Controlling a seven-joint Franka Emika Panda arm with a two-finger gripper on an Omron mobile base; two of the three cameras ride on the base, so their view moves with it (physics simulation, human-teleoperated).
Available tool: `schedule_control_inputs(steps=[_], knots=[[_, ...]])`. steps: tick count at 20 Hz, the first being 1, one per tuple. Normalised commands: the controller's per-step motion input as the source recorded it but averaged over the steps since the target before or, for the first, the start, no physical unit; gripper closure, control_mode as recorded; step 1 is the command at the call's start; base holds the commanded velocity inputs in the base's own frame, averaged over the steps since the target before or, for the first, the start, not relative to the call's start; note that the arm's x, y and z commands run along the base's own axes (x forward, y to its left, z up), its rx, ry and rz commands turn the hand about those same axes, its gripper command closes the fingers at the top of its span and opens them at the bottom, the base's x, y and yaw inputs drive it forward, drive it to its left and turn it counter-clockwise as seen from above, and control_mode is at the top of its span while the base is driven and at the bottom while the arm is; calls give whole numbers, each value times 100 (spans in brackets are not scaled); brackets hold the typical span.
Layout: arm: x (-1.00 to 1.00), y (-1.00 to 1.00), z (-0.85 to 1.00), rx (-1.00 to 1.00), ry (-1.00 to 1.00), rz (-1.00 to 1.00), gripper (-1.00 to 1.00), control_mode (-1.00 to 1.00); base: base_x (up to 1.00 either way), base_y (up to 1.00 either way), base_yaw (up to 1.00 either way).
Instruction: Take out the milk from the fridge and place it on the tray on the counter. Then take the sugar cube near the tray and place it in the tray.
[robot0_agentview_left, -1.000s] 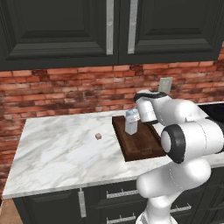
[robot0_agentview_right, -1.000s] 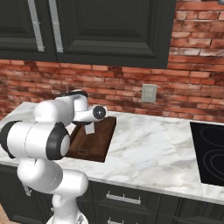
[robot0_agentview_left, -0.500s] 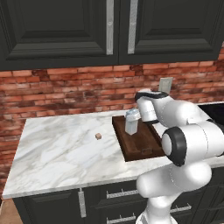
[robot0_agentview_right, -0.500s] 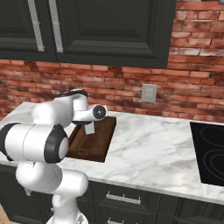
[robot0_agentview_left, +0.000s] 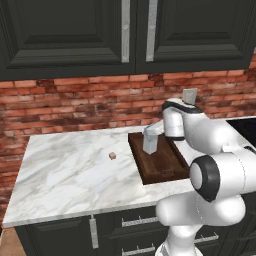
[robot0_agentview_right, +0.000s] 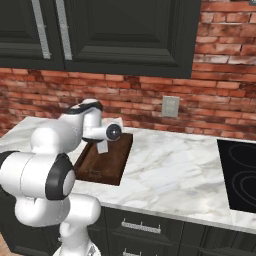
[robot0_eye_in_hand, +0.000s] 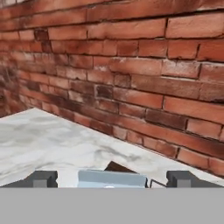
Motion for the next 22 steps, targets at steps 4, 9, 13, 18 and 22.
schedule_control_inputs(steps=[4, 9, 13, 18, 22], knots=[[-47, 0, 22, 3, -13, 0, -100, -100, 0, 0, 0], [-77, 0, 44, 2, -12, 0, -100, -100, 0, 0, 0], [-78, -8, 75, 12, -16, 0, -100, -100, 0, 0, 0], [-57, -20, 84, 18, -16, 0, -100, -100, 0, 0, 0], [-65, -15, 66, 13, -9, 0, -100, -100, 0, 0, 0]])
